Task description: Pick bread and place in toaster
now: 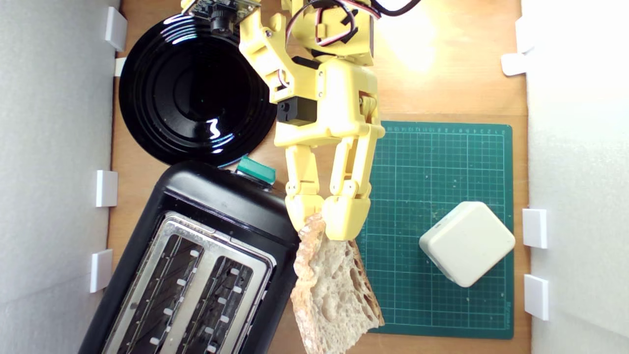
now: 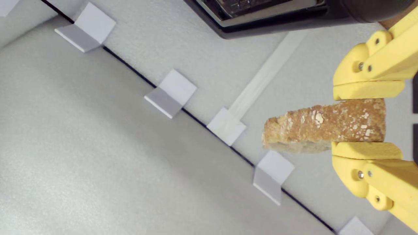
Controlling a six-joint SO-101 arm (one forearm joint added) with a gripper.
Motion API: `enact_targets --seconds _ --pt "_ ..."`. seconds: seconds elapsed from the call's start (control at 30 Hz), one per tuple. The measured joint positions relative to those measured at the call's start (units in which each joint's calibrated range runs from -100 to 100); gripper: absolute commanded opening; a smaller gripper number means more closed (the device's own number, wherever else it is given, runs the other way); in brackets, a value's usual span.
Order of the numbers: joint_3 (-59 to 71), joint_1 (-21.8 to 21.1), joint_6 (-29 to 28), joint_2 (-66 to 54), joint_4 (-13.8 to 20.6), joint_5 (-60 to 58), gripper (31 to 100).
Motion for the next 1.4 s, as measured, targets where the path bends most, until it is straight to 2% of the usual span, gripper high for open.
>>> enact_targets --seconds 0.23,0.4,0.63,0.8,0.93,1.2,1.4 --pt "-0.37 0.18 5.23 -3.86 0.00 0.68 55.5" --pt "-1.20 3.66 8.75 -4.96 0.00 2.29 55.5" --pt "-14.98 9.24 9.62 -5.04 0.80 20.93 55.5" --pt "-22.93 13.36 9.62 -3.95 5.06 30.42 55.5" --pt "-25.98 15.74 9.62 -3.70 10.66 34.83 55.5" --pt "-27.00 15.93 9.62 -3.70 24.61 40.00 55.5" --pt "-27.00 15.93 10.56 -3.78 29.50 40.25 55.5"
